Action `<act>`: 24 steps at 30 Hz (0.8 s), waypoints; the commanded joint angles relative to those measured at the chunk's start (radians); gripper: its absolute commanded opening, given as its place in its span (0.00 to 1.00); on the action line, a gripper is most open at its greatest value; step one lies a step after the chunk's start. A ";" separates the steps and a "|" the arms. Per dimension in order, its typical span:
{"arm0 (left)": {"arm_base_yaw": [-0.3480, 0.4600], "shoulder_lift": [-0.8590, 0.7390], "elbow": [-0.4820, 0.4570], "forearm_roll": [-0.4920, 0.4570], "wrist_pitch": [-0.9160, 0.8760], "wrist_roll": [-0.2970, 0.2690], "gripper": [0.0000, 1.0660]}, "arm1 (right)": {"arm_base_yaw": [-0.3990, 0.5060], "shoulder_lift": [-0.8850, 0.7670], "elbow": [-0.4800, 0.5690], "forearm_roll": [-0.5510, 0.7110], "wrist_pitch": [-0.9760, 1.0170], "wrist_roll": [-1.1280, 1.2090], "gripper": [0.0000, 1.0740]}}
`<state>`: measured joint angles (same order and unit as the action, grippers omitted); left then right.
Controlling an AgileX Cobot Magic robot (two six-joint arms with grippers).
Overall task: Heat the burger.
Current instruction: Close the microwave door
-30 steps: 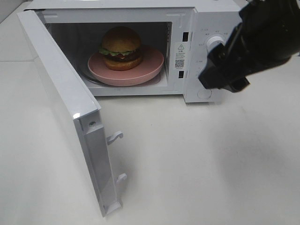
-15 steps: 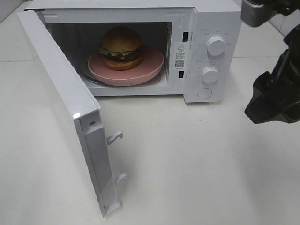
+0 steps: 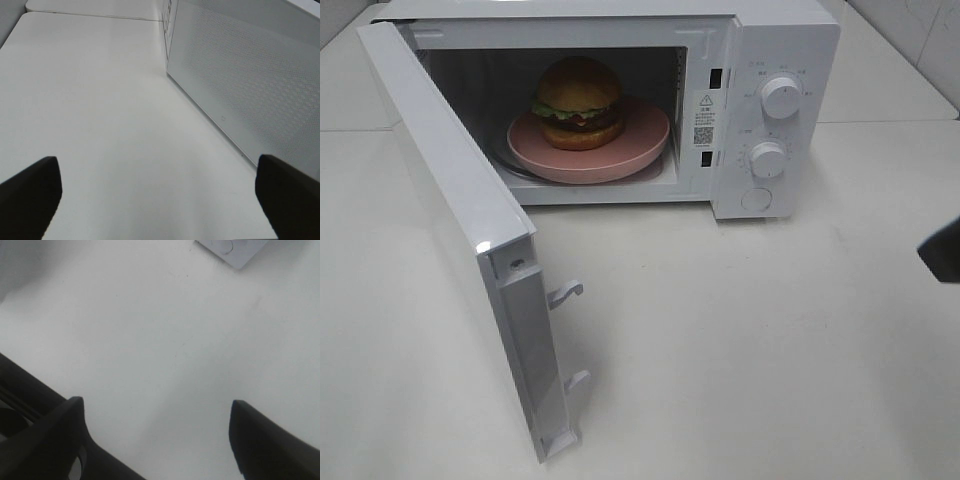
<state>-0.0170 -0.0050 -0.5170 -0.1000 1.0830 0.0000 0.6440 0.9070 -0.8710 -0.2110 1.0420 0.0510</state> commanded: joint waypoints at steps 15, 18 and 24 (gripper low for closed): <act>-0.001 -0.017 0.002 -0.001 -0.015 0.000 0.92 | -0.343 -0.421 0.220 0.004 -0.013 0.134 0.71; -0.001 -0.017 0.002 -0.001 -0.015 0.000 0.92 | -0.392 -0.500 0.259 0.003 -0.019 0.134 0.71; -0.001 -0.017 0.002 -0.001 -0.015 0.000 0.92 | -0.438 -0.633 0.323 0.004 -0.034 0.134 0.71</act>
<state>-0.0170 -0.0050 -0.5170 -0.1000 1.0830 0.0000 0.2140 0.2860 -0.5530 -0.2090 1.0190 0.1810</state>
